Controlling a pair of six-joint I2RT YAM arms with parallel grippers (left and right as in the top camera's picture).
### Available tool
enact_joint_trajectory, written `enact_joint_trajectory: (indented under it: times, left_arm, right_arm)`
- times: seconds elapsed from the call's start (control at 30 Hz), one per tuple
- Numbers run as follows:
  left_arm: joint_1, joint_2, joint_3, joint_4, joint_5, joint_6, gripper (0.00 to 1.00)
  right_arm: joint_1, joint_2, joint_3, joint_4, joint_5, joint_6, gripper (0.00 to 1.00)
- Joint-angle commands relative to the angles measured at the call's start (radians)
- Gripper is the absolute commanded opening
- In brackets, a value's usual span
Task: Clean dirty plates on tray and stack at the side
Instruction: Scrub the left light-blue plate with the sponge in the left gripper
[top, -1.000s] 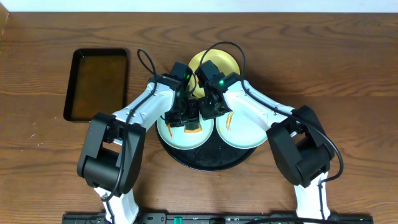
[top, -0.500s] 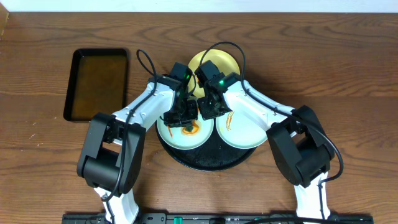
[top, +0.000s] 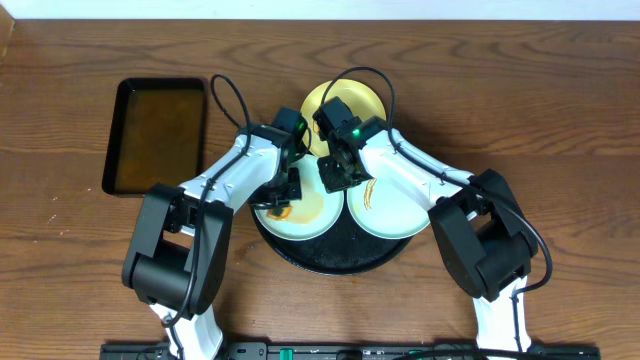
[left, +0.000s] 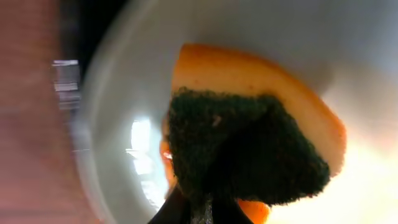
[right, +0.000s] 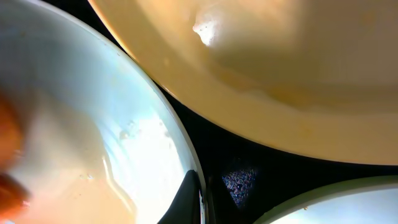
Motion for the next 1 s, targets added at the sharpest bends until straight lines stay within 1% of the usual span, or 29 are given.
enact_joint_trajectory:
  times: [0.0,0.23,0.37,0.43,0.5,0.57,0.7,0.8,0.97]
  left_arm:
    - [0.017,0.017,-0.033,-0.02,-0.199,-0.046,0.08]
    - [0.014,-0.001,0.048,-0.092,-0.204,-0.046,0.08]
    - [0.008,-0.041,0.057,-0.098,-0.204,-0.047,0.07]
    - [0.005,-0.053,0.057,-0.097,-0.202,-0.067,0.08]
    - [0.003,-0.055,0.056,-0.085,-0.152,-0.071,0.08]
    - [0.003,-0.052,0.051,-0.05,-0.047,-0.071,0.07]
    - [0.003,-0.052,0.027,0.068,0.136,-0.068,0.08]
    - [0.003,-0.045,0.012,0.124,0.18,-0.073,0.08]
    - [0.004,-0.031,-0.006,0.155,0.185,-0.088,0.08]
  right_arm:
    - [0.015,0.013,-0.009,0.001,0.005,0.006,0.01]
    - [0.015,0.013,-0.01,0.001,0.005,0.006,0.01]
    - [0.015,0.013,-0.009,0.001,0.005,0.006,0.01]
    - [0.015,0.013,-0.01,0.002,0.005,0.007,0.01]
    - [0.015,0.013,-0.009,0.004,0.005,0.007,0.01]
    - [0.015,0.013,-0.009,0.006,-0.004,0.007,0.01]
    - [0.015,0.013,-0.01,0.012,-0.024,0.007,0.01]
    - [0.015,0.013,-0.009,0.012,-0.024,0.007,0.01]
    - [0.015,0.013,-0.009,0.011,-0.024,0.006,0.01]
